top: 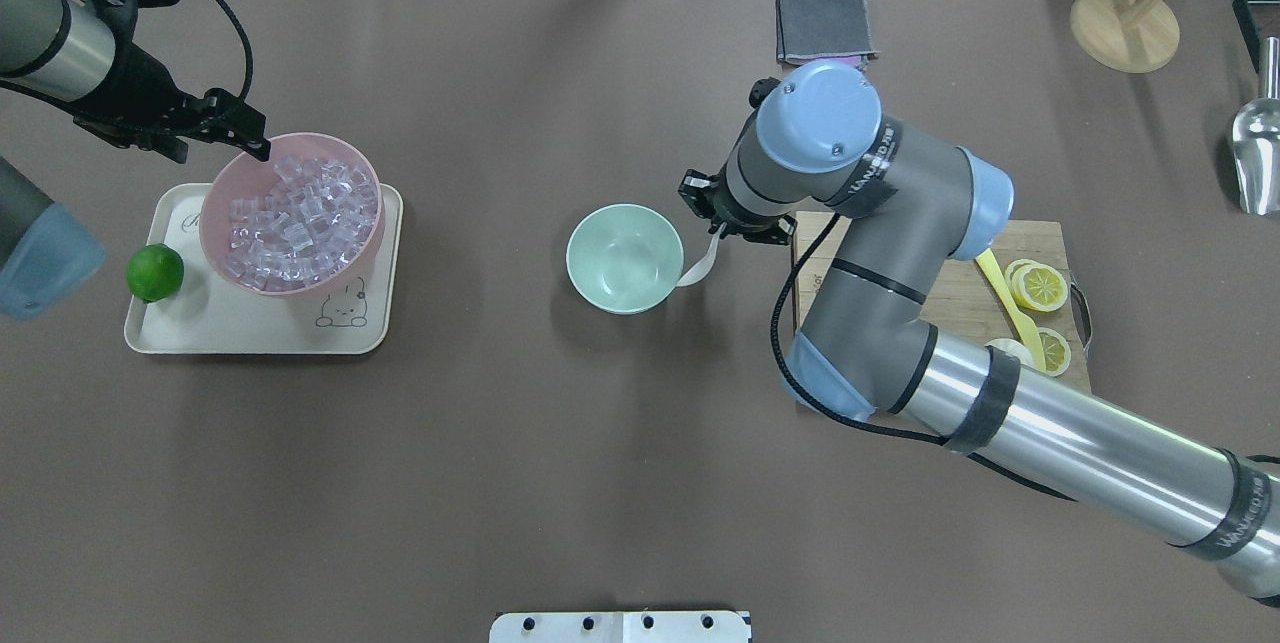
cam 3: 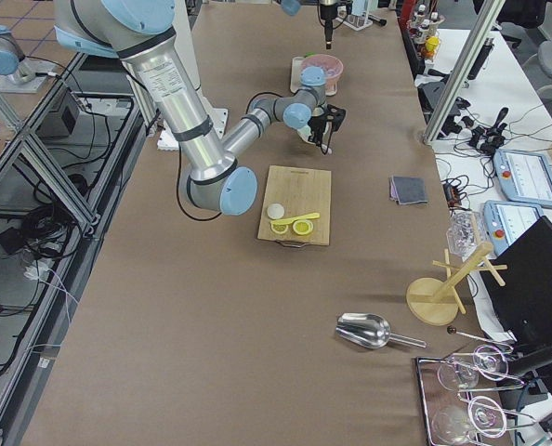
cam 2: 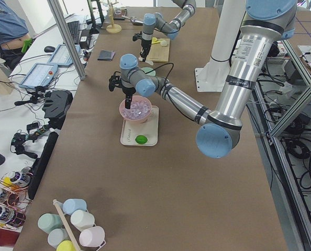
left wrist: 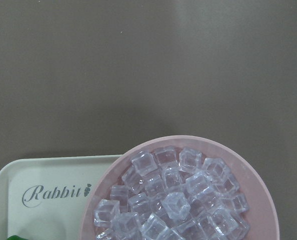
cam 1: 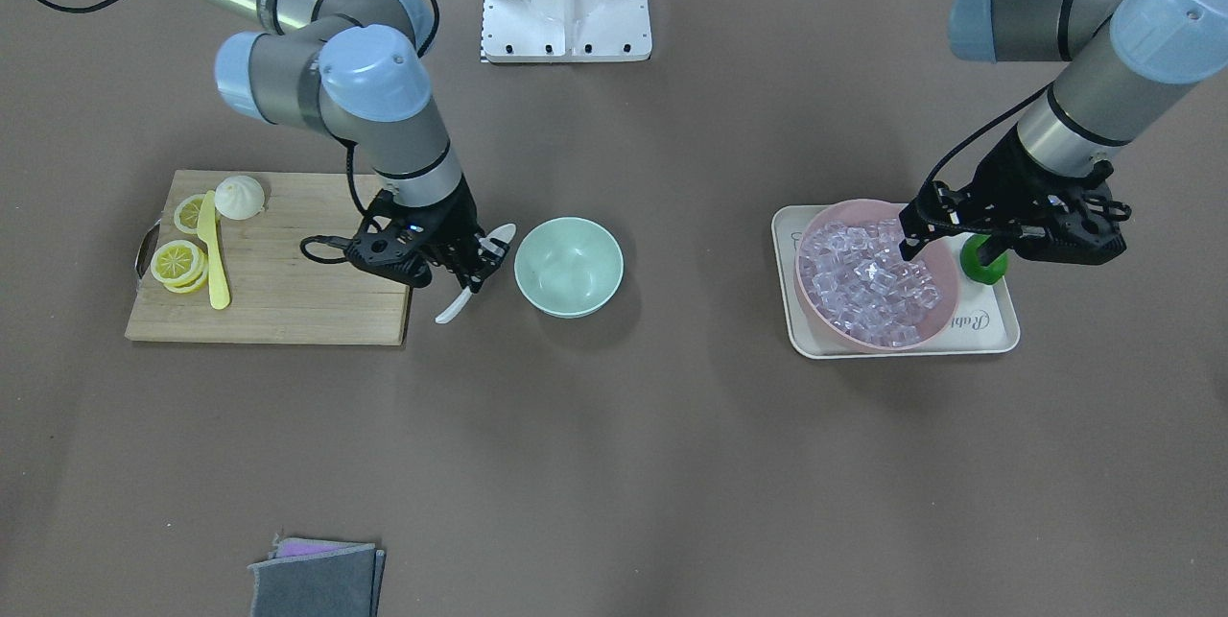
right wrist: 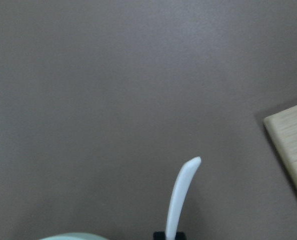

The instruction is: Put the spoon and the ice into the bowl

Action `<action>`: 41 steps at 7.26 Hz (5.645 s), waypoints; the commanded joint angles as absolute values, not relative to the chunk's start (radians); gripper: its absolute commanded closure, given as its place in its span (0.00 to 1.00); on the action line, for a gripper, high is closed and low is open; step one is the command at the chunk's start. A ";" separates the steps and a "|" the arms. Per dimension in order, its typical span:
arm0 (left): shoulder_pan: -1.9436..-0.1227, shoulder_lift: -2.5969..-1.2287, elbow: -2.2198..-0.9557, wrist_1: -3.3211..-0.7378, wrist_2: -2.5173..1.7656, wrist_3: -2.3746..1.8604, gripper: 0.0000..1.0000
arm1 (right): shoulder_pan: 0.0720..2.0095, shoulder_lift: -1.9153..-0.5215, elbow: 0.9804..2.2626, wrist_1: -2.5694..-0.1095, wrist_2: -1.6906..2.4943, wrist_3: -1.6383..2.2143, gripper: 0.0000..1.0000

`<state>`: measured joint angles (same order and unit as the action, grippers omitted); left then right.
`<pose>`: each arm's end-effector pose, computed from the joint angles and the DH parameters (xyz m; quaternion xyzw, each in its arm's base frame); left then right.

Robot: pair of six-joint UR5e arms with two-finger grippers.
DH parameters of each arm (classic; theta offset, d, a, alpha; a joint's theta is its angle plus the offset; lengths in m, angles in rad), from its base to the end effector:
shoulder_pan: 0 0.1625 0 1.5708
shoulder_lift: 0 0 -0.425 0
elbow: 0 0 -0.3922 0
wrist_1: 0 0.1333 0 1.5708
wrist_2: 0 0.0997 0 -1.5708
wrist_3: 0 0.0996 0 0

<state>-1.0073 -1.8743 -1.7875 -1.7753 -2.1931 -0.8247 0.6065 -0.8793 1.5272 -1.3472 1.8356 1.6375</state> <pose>0.2545 -0.5437 0.3676 0.0763 0.4359 -0.0083 0.8967 -0.5317 -0.4993 0.2388 -0.0038 -0.4352 0.2442 0.8666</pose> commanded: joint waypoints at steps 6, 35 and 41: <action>-0.890 -1.873 -1.784 -1.772 -2.102 -0.830 0.08 | 0.581 -0.815 1.476 -1.299 1.772 1.646 0.00; -0.620 -2.305 -1.601 -1.756 -1.918 -1.182 1.00 | 1.307 -1.509 1.634 -1.310 2.325 0.362 0.00; -0.571 -2.327 -1.613 -1.764 -1.848 -1.230 0.02 | 1.304 -1.506 1.634 -1.299 2.329 0.364 0.00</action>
<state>-0.5681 -2.3565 -1.5651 -1.7685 -1.8549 -1.2342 1.3052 -1.5112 1.6344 -1.3016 2.3294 0.3630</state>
